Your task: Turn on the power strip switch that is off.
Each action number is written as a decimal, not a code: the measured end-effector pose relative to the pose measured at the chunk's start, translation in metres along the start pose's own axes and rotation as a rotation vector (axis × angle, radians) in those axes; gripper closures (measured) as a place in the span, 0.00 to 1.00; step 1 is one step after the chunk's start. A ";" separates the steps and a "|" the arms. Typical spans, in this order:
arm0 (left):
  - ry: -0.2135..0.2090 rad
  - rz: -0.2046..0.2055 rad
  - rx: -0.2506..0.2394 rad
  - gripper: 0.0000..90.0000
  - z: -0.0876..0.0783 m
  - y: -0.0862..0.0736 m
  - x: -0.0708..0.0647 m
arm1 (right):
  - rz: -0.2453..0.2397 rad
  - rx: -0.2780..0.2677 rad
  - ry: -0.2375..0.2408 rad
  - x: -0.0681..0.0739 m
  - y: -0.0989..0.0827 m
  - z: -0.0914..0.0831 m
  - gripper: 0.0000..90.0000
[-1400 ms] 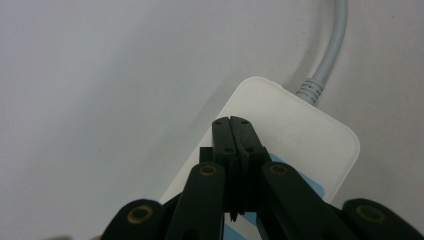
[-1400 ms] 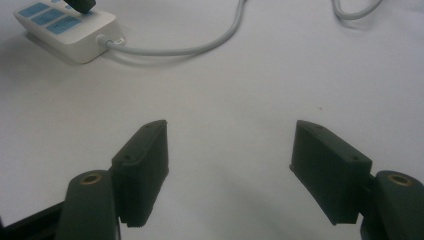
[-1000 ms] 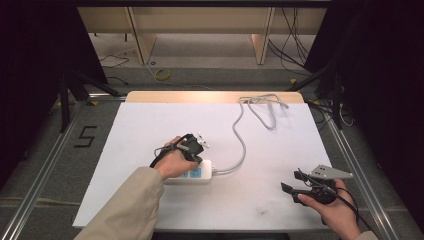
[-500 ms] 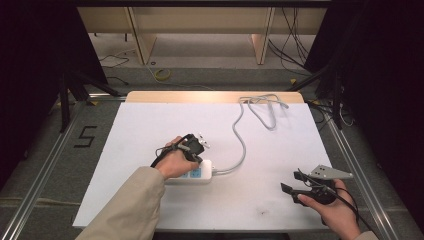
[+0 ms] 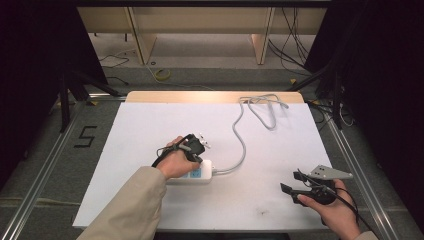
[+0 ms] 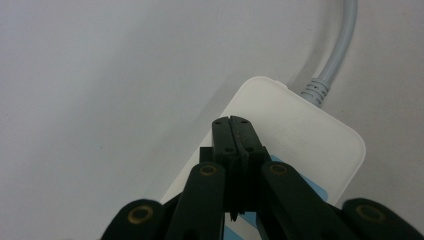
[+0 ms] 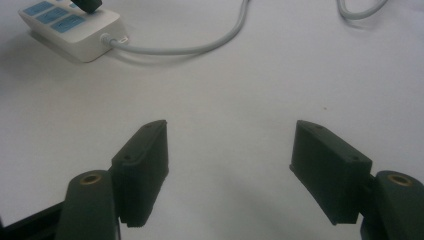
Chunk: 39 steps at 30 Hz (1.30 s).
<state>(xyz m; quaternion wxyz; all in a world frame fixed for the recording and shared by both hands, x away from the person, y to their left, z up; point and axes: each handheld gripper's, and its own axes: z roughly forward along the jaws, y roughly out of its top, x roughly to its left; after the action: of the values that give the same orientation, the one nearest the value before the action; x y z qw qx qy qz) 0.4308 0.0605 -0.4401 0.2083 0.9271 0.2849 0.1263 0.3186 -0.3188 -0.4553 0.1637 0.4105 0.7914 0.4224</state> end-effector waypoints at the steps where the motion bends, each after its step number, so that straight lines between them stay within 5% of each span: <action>1: 0.004 0.003 0.002 1.00 0.000 0.000 0.000 | 0.000 0.000 0.000 0.000 0.000 0.000 0.35; 26: 0.006 0.036 -0.007 1.00 0.000 -0.002 -0.002 | -0.003 0.002 0.007 0.000 0.000 0.001 0.35; 36: -0.012 0.027 -0.049 0.99 -0.002 -0.004 -0.002 | -0.002 0.005 0.007 0.000 0.000 0.000 0.35; 39: -0.009 0.011 -0.084 0.92 -0.005 -0.004 -0.001 | -0.003 0.005 0.007 0.000 0.000 0.000 0.35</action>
<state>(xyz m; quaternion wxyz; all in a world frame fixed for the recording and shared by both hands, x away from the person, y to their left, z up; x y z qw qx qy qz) 0.4263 0.0649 -0.4373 0.2477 0.9196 0.2732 0.1353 0.3187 -0.3185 -0.4557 0.1606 0.4080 0.7936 0.4218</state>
